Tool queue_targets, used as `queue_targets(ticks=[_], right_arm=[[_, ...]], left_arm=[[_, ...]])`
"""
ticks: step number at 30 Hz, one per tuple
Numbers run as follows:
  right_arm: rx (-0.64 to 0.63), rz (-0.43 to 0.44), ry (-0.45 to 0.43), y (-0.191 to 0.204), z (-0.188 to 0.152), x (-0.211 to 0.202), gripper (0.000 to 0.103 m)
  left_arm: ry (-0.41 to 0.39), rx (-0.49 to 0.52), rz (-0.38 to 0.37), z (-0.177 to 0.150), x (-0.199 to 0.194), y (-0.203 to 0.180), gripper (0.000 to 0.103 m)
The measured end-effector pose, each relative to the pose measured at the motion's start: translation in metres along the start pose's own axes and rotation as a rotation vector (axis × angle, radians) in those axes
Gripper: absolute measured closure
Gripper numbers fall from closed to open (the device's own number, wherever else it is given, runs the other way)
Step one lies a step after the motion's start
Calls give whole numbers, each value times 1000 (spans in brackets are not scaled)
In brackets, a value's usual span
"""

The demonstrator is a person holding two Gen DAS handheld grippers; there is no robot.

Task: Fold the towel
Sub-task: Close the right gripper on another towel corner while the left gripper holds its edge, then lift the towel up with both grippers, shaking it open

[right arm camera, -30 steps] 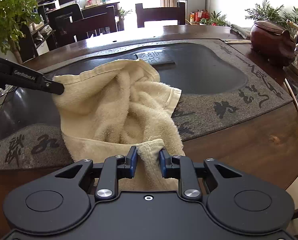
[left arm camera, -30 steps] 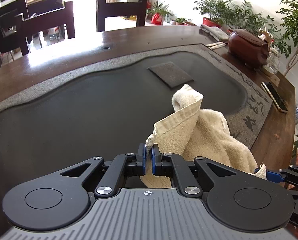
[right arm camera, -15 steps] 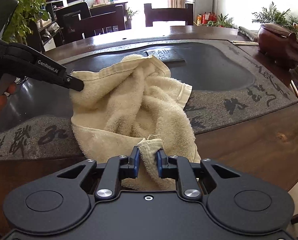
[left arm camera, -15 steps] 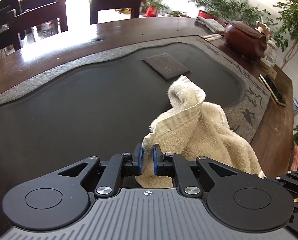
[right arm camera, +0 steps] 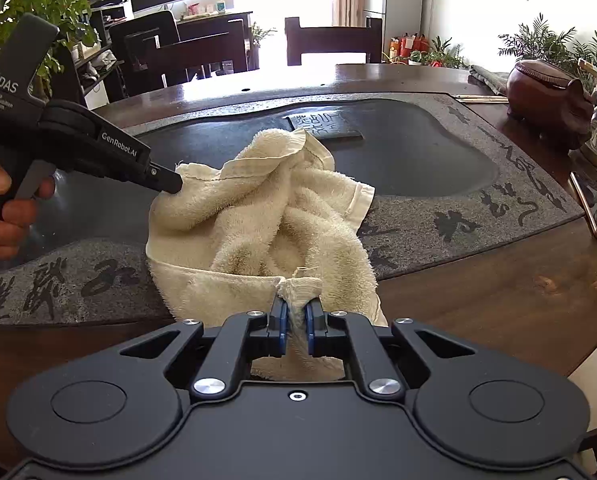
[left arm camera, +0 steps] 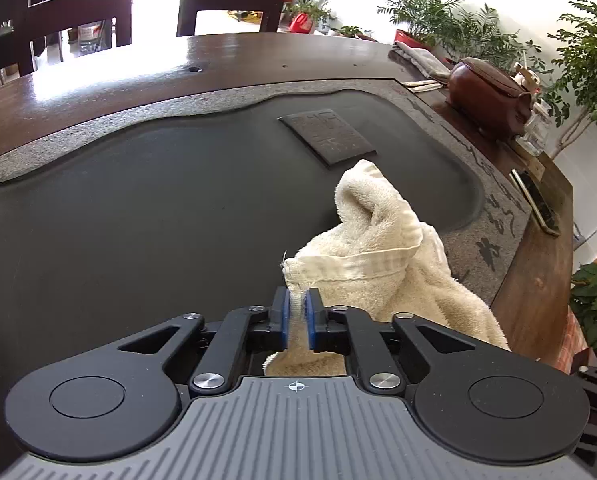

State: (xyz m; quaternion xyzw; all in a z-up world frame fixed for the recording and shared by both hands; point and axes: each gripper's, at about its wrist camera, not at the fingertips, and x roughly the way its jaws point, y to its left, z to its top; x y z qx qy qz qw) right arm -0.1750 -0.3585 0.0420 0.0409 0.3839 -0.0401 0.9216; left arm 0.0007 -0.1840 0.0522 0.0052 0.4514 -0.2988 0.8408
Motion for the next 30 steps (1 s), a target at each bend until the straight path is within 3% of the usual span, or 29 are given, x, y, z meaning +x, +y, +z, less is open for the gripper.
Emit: queue_targets(ticks=[4,14,19,30], right_arm=[[-3,-8,-3,1,-1,-4,93],[2,-16,2,6,-6,-7,93],[6,-16,9,4,-7,-6,93],[5,-18,5,3,-10,-10,93]], left_arm=[[-12,-23,-28,-2,-2,2,97],[50,-2,-40,-2,10,0,93],[58,15,-24,3,16,-1,74],[70,30,-38,2,25,-3,71]])
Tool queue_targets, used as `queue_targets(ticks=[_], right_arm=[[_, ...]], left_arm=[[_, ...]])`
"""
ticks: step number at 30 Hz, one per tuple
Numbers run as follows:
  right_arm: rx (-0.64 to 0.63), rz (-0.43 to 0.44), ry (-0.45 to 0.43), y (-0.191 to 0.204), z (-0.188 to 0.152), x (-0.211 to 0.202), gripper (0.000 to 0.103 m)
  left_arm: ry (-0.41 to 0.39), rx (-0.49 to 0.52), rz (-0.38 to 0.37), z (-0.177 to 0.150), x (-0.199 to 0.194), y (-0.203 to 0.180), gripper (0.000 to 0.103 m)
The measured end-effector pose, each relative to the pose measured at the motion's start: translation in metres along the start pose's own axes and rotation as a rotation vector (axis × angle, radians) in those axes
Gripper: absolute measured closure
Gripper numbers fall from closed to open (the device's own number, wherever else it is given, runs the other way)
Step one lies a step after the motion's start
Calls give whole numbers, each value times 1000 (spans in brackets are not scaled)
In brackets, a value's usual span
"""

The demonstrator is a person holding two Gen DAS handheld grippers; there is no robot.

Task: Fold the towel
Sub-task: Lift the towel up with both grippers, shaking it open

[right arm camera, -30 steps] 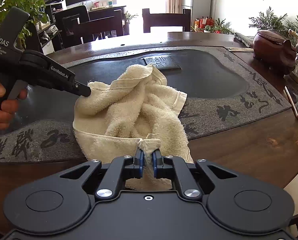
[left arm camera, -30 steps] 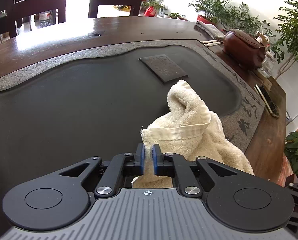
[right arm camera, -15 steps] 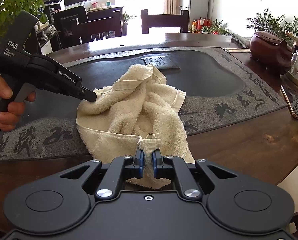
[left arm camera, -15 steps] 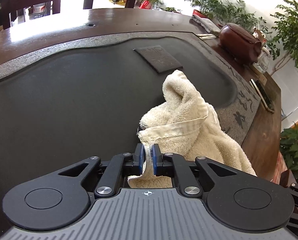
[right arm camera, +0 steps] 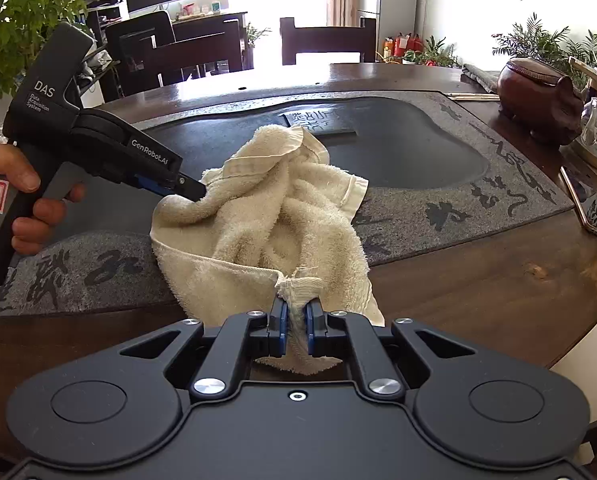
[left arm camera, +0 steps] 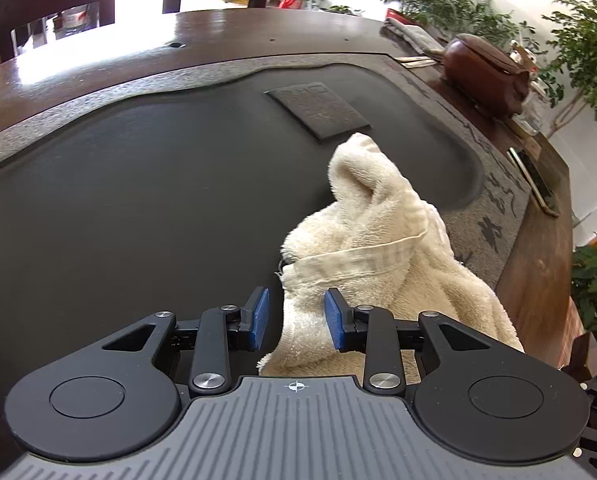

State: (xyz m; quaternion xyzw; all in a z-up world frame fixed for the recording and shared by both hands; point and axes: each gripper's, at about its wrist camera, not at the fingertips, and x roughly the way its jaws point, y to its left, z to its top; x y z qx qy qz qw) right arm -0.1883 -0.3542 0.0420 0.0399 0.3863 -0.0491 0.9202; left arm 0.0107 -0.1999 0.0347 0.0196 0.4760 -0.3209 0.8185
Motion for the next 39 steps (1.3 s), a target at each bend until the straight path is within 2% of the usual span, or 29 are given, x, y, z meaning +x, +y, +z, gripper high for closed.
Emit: queue_targets(ticks=[2,3,4,7,12,19,28,33,39], right_arm=[[0,2,-1,0,-1,-1,93],[1,2,-2,0,-1,-1,93],[2,0,-3,0,-2,-1,93],[5,-5,-4,-1,-2,-1,93],[18,-31,-26,-4,0,-3,93],[22,-52,-85,-13,23,-12,93],[-5,-51,-216,-25,91,-25,93],[-45,-51,-285,-22,138,-24,93],[-60,-51,-331,-21,188,-9,93]], left_arm=[[9,10,-18,-1,2,-2,71],[14,11,-28,-2,4,-3,75],[16,10,-30,-2,5,-3,83],[20,7,-44,-5,6,-3,92],[-25,30,-20,-8,-7,-6,95],[-145,-39,31,5,-45,4,95],[-287,-139,121,40,-101,25,95],[-355,-155,153,62,-128,28,95],[-420,-179,199,104,-154,32,95]])
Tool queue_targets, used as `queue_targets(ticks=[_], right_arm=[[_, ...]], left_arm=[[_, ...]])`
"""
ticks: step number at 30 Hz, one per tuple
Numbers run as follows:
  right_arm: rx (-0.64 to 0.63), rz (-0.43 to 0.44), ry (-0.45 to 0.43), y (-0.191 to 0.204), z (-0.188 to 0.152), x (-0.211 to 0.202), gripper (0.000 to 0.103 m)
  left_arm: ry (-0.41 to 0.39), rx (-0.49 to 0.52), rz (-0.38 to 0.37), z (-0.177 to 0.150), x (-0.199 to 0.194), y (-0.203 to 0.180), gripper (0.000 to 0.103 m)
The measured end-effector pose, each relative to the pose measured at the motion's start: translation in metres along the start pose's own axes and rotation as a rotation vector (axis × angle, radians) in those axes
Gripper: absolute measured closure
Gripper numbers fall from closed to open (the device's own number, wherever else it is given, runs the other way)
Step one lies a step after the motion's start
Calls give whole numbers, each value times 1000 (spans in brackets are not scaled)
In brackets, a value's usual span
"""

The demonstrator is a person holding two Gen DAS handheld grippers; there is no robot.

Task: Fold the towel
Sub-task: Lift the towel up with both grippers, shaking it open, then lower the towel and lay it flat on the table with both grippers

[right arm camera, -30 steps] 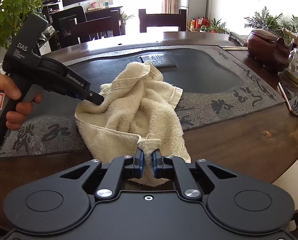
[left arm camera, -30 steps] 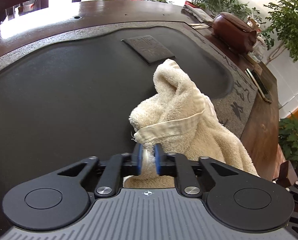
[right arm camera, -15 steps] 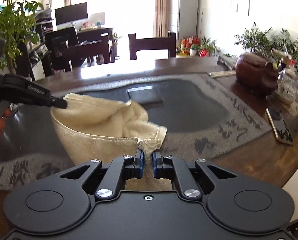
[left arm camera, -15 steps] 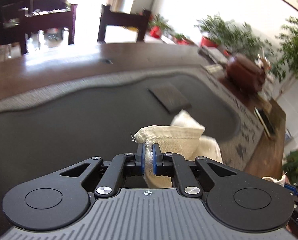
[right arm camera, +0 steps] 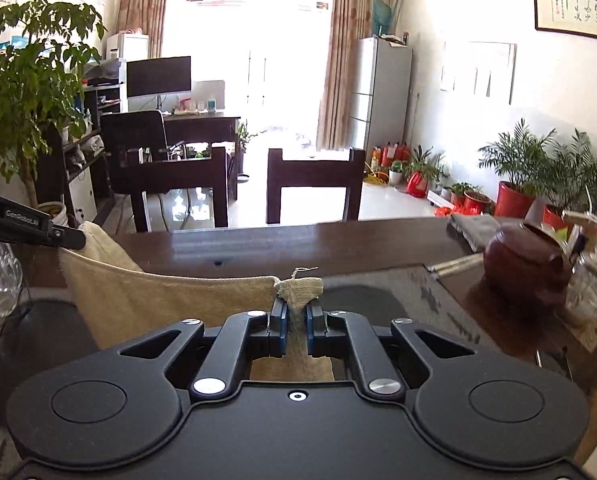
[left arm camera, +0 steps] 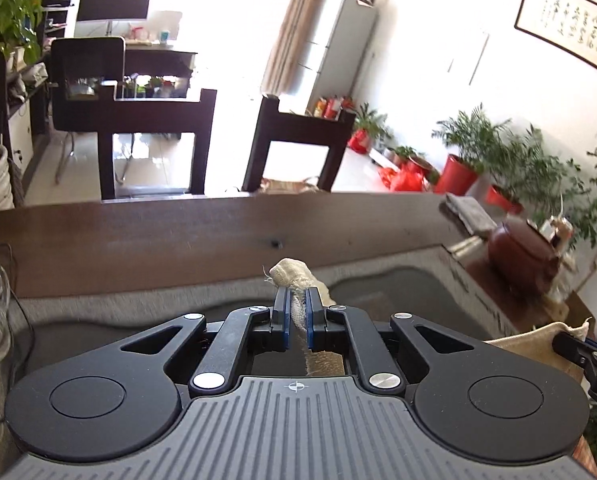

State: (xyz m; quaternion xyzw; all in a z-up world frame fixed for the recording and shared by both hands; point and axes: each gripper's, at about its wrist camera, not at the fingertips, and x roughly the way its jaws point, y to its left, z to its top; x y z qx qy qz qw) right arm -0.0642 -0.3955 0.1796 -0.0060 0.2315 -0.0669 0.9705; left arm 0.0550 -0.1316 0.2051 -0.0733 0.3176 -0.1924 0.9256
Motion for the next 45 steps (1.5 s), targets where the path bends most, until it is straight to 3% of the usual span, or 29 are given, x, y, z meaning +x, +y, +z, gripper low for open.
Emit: queue_targets(ticks=[9,13,17,21,33,38,45], right_arm=[[-34,-15,-125,1,72,49,93],[-44,-26,-195,1,89,58,93],[-40,-30,-222,0,96,67,93],[-56,-15,-196,2,74,72,93],[-100,30,6,21,-39,57,93],[-92,46,76,33,-72,42,93],[-50,53,140,37,-102,19,93]], left_arm=[[-118,3,82,78,5,-8,95],[-225,36,119,113,-4,-17,95],[-296,68,149,124,-12,-27,95],[-278,68,169,97,-9,-27,95],[1,44,194,-46,18,5,95],[82,45,210,-86,18,18,95],[143,53,211,-118,3,20,95]])
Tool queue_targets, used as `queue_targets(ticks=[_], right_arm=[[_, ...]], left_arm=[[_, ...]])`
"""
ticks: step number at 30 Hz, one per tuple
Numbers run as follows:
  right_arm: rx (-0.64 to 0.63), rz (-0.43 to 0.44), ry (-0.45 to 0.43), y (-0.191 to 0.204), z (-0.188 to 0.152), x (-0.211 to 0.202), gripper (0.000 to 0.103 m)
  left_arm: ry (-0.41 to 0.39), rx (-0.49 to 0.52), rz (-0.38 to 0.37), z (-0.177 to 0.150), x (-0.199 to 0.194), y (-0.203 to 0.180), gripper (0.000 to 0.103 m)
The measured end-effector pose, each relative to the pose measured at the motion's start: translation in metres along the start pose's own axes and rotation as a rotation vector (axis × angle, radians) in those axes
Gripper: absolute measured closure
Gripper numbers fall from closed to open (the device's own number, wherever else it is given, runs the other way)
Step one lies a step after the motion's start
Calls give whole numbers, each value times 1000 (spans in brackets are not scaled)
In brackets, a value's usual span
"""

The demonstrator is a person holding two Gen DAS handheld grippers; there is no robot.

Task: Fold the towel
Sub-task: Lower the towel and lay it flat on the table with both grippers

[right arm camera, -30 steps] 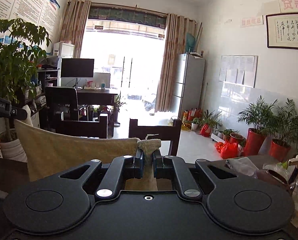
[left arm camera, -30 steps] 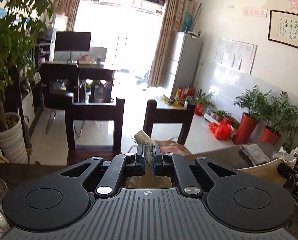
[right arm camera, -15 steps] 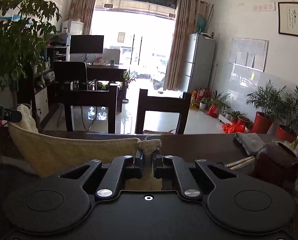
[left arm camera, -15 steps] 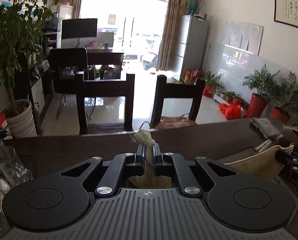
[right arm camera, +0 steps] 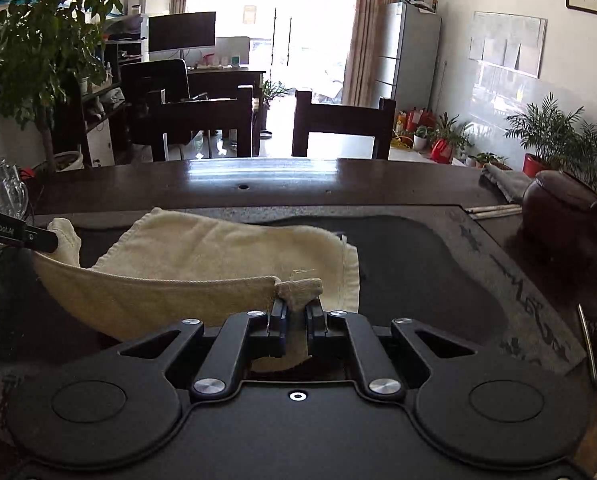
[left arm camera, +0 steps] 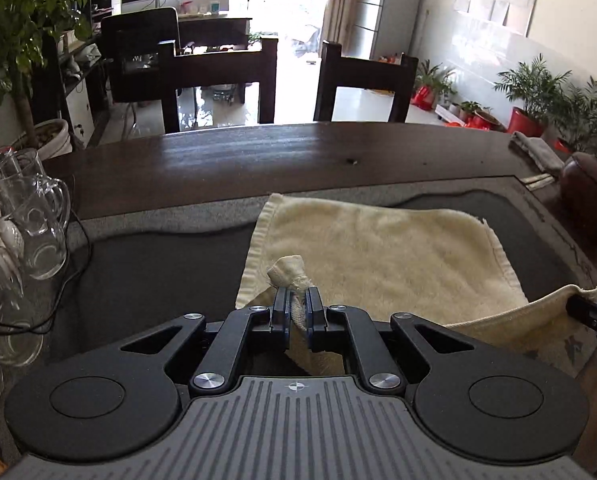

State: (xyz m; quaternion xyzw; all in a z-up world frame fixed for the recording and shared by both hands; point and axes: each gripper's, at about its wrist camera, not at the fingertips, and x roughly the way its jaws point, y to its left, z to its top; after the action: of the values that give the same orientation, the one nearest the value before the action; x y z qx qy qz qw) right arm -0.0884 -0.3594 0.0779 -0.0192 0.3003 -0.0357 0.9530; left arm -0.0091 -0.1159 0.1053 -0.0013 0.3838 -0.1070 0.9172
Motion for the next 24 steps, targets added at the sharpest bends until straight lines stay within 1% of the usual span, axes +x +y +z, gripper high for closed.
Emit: queue_targets(ticks=[5,10,13,15,24], right_arm=[[16,6,34,1,-27,-17,93],[37,8,54,4,-45,-29,93],[32,14,70,6,-55,-36,93],[27,17,78,7,-61,-38,93],[-22,40,122,21,-97,-58,93]], left_arm=[[36,14,-5,-16,-7,1,95],[72,27,-17,-39,-12,3,95],[103,37,-22,-54,-13,6,95],[125,25,-27,-64,-14,10,95],[175,32,-37,-89,-27,20,95]])
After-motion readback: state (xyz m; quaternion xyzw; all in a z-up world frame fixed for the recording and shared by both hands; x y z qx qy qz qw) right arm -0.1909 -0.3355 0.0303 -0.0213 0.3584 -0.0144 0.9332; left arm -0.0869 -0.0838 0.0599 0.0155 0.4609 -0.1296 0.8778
